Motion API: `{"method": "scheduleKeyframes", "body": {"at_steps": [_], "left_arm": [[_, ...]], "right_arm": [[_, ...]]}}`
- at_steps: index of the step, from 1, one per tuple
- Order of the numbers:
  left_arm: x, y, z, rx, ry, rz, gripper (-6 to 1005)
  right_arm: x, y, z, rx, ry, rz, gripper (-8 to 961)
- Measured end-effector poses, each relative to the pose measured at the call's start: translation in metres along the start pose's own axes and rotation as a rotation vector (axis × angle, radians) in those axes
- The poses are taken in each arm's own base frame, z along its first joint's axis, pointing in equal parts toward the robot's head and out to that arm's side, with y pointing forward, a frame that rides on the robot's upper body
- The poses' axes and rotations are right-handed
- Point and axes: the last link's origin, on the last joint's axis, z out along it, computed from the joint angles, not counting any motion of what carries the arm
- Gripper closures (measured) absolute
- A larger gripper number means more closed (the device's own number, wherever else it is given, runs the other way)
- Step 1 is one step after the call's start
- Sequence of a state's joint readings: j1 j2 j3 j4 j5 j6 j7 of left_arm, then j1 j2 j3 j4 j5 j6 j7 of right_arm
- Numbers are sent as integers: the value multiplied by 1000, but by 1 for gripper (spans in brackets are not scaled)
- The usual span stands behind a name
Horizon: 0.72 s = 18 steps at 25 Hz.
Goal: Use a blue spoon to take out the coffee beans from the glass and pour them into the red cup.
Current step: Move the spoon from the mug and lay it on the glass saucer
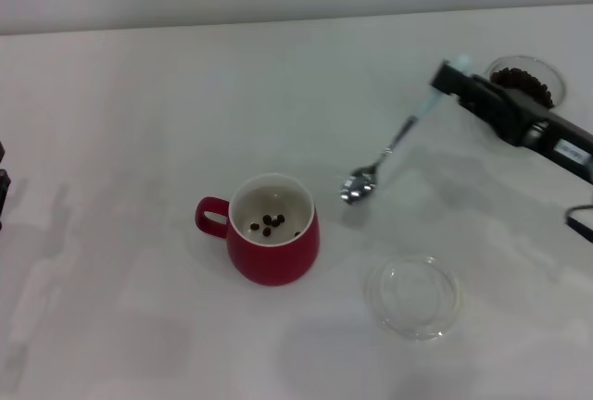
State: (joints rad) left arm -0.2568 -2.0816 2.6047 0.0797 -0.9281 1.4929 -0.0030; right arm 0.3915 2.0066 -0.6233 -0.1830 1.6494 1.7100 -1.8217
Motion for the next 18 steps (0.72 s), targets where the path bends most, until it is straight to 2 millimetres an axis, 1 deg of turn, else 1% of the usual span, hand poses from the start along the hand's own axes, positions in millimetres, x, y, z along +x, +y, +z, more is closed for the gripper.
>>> {"method": "scheduleKeyframes", "body": {"at_steps": [2, 3, 4, 6, 12, 13, 18], "left_arm": [[0, 0, 1, -1, 2, 0, 493], [1, 0, 1, -2, 4, 0, 492], [1, 0, 1, -2, 5, 0, 492], [1, 0, 2, -2, 6, 0, 492], [2, 0, 5, -6, 14, 1, 492], [3, 0, 5, -7, 16, 0, 492], [3, 1, 7, -9, 20, 1, 492]], "right_arm": [[-2, -2, -13, 27, 1, -5, 773], [-4, -2, -24, 49, 3, -10, 773], [-4, -2, -24, 49, 3, -10, 773], [-4, -1, -35, 65, 5, -11, 773], [6, 2, -61, 123, 10, 13, 772], [11, 3, -69, 141, 11, 24, 772], [17, 5, -78, 163, 13, 42, 771]]}}
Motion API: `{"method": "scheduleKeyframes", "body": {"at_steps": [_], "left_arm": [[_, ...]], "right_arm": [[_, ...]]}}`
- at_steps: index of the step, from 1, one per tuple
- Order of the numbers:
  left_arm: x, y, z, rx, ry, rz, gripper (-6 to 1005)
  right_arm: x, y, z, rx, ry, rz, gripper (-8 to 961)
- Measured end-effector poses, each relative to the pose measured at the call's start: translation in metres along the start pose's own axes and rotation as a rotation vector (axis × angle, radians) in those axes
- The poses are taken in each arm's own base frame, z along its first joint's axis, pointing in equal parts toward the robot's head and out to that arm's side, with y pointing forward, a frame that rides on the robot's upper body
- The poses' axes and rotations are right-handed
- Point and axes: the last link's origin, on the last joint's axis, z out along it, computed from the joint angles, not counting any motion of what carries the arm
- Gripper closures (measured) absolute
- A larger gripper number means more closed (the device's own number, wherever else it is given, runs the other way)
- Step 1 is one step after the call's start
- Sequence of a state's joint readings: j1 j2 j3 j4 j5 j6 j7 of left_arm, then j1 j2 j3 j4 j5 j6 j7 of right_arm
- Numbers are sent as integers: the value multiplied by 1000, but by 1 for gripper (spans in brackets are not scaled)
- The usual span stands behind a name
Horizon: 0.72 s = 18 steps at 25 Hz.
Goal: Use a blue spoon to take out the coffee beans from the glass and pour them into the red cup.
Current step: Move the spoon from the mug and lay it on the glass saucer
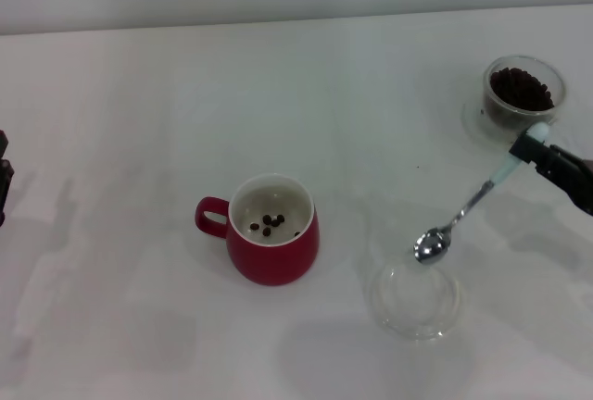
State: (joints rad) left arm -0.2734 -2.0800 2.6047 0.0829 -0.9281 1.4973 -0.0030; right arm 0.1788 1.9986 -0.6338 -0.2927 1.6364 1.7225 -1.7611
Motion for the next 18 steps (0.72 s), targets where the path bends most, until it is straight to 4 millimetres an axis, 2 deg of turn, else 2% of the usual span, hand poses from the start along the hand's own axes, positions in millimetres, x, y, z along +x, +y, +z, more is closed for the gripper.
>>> {"method": "scheduleKeyframes", "body": {"at_steps": [8, 18], "left_arm": [[1, 3, 5, -19, 4, 2, 493], [0, 4, 4, -19, -2, 1, 493]], "right_arm": [[19, -2, 1, 31, 47, 26, 770], [32, -7, 7, 71, 102, 36, 769]]}}
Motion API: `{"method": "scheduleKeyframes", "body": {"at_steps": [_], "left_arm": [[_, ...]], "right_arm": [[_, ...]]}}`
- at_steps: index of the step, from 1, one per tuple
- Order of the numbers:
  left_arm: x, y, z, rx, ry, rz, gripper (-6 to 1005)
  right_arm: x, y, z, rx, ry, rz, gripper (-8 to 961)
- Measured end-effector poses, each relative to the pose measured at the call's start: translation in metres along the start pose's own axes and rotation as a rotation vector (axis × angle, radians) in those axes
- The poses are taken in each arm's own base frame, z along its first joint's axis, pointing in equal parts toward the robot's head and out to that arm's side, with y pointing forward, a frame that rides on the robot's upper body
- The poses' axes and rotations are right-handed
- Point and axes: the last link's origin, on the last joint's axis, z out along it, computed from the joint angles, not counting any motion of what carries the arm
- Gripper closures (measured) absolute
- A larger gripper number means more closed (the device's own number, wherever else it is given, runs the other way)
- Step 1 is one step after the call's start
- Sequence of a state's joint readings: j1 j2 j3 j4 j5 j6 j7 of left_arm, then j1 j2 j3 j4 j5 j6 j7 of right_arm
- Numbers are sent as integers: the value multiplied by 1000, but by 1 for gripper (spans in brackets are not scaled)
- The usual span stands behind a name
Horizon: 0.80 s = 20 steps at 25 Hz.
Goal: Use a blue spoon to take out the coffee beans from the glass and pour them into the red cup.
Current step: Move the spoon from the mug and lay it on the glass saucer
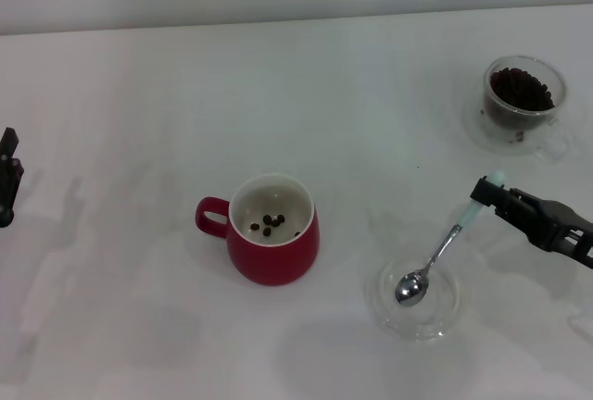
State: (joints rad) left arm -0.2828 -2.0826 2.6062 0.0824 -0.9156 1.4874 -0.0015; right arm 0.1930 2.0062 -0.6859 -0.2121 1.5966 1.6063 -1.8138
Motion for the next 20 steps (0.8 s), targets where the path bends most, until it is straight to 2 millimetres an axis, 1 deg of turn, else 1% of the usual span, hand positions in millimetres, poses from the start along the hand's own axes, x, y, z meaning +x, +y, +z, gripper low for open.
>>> {"method": "scheduleKeyframes", "body": {"at_steps": [20], "left_arm": [[-1, 0, -1, 2, -6, 0, 492]], "right_arm": [[9, -1, 2, 10, 48, 23, 767]]}}
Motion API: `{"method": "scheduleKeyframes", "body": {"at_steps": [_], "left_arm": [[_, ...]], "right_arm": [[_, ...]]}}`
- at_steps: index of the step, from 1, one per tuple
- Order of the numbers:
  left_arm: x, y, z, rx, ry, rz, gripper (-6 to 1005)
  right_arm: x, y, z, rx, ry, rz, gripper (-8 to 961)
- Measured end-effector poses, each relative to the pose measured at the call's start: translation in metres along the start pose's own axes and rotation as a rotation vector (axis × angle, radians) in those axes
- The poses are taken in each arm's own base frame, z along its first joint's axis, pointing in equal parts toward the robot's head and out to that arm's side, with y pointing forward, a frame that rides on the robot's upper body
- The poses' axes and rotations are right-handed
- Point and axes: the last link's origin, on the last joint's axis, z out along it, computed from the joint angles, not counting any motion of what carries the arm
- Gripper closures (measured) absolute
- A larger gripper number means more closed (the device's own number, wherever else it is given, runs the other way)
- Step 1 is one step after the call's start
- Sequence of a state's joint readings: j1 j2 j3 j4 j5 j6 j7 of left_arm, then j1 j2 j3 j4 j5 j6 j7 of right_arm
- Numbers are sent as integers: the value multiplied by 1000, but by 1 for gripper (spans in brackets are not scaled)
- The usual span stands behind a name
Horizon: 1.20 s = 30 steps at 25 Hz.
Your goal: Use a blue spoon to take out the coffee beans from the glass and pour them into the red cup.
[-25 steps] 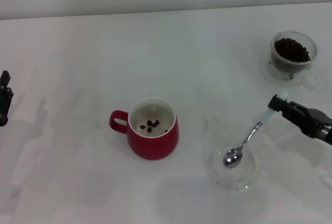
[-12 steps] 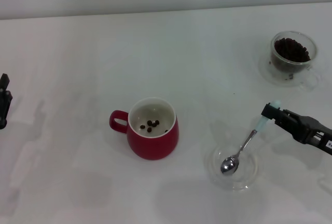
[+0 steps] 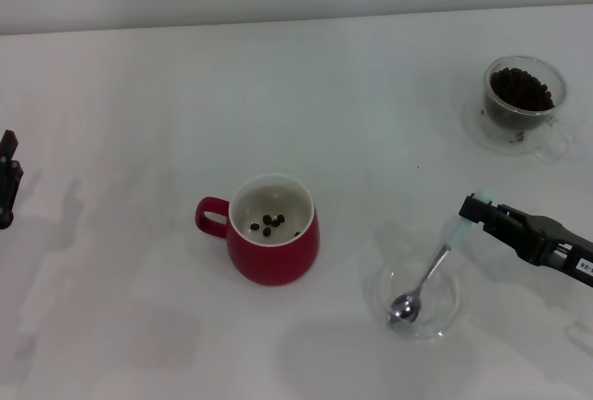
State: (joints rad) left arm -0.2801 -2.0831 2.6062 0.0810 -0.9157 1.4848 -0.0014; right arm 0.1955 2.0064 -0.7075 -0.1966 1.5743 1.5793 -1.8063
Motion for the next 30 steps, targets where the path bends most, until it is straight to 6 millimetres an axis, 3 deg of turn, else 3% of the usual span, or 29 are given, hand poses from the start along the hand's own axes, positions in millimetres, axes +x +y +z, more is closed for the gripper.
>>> {"method": "scheduleKeyframes", "body": {"at_steps": [22, 28, 30], "left_arm": [[0, 0, 0, 0, 1, 0, 493], [0, 0, 1, -1, 2, 0, 493], [0, 0, 0, 0, 1, 0, 493]], "right_arm": [[1, -5, 9, 29, 25, 2, 753], [-8, -6, 9, 21, -1, -15, 747], [-19, -5, 6, 7, -42, -39, 745]]}}
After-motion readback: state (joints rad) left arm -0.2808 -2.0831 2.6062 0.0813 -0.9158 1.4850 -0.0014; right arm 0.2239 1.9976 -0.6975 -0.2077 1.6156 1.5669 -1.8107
